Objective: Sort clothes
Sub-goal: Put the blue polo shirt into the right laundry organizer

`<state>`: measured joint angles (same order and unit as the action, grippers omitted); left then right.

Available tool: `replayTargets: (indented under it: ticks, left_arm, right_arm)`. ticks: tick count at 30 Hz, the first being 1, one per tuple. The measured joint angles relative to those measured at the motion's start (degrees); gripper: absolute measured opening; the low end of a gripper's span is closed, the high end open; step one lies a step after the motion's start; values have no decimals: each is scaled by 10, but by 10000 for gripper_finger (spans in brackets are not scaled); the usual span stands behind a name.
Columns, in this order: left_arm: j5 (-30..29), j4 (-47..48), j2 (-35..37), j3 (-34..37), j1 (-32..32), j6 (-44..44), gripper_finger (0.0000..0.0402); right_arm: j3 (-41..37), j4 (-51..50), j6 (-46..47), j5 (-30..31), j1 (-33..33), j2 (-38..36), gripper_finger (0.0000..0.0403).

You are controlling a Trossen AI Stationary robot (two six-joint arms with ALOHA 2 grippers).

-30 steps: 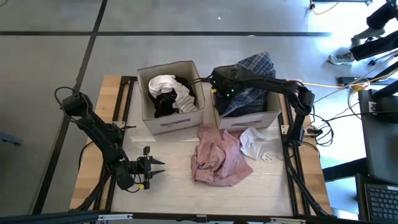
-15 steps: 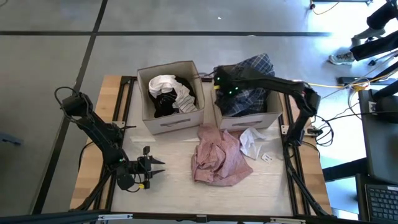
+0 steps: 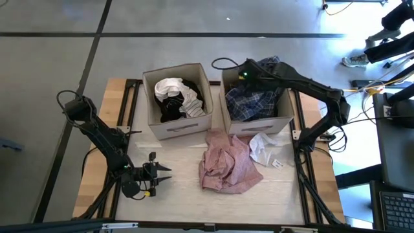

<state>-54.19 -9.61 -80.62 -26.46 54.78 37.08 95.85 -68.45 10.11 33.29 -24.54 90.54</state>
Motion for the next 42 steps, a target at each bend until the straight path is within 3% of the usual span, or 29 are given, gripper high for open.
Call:
replayTargets:
  ticks: [2,5,9,20,27,33,42]
  left_arm:
    - [0,0,0,0,0,0,127]
    - [0,0,0,0,0,1,127]
    - [0,0,0,0,0,3,127]
    - [0,1,0,0,0,0,127]
    - [0,1,0,0,0,-3,127]
    - [0,0,0,0,0,-2,127]
    - [0,0,0,0,0,0,127]
  right_arm:
    - [0,2,0,25,-9,5,250]
    - [-13,20,0,7,-27,16,250]
    - [-86,56,1,-19,-50,16,250]
    - [-311,275,-10,-197,-62,16,250]
    - [-392,356,9,-217,-63,15,250]
    - [-373,324,5,-220,-62,3,250]
    - [-227,184,15,-204,6,-90,250]
